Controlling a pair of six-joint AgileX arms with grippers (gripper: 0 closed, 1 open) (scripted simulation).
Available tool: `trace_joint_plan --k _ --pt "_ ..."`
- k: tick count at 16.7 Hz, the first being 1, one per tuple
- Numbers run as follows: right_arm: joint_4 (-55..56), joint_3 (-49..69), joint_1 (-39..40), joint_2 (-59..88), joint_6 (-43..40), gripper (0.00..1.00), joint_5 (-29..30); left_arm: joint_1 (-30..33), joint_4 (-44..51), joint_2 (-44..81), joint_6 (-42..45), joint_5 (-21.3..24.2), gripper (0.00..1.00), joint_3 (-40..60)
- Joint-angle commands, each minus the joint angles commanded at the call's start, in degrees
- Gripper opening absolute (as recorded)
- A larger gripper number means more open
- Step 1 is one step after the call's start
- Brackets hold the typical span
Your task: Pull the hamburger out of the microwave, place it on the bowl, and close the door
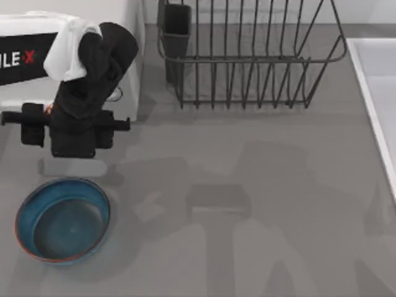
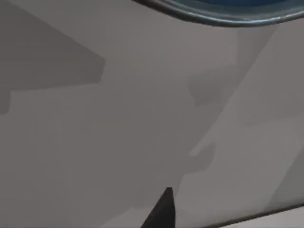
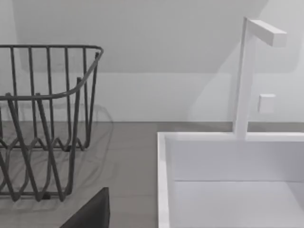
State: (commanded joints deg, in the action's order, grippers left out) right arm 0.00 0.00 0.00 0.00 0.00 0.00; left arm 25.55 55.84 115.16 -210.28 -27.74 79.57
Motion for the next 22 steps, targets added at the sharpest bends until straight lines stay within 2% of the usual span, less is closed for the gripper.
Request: trace_joint_plan --k 5,9,13,19,22 --pt "0.0 0.0 0.0 0.0 0.0 1.0 0.0 8.38 25.49 10.31 32.01 -8.85 0.0 5.19" --pt "0.0 0.0 0.0 0.0 0.0 1.0 0.0 12.84 38.94 18.61 47.21 -13.56 0.0 6.45" --pt "0.0 0.0 0.0 0.0 0.0 1.0 0.0 14.56 44.18 22.55 52.77 -15.42 0.0 6.55" --pt "0.0 0.0 0.0 0.0 0.0 1.0 0.0 14.14 43.78 22.32 52.82 -15.4 0.0 6.4" --pt "0.0 0.0 0.0 0.0 0.0 1.0 0.0 12.79 40.5 22.18 53.95 -16.64 0.0 3.59"
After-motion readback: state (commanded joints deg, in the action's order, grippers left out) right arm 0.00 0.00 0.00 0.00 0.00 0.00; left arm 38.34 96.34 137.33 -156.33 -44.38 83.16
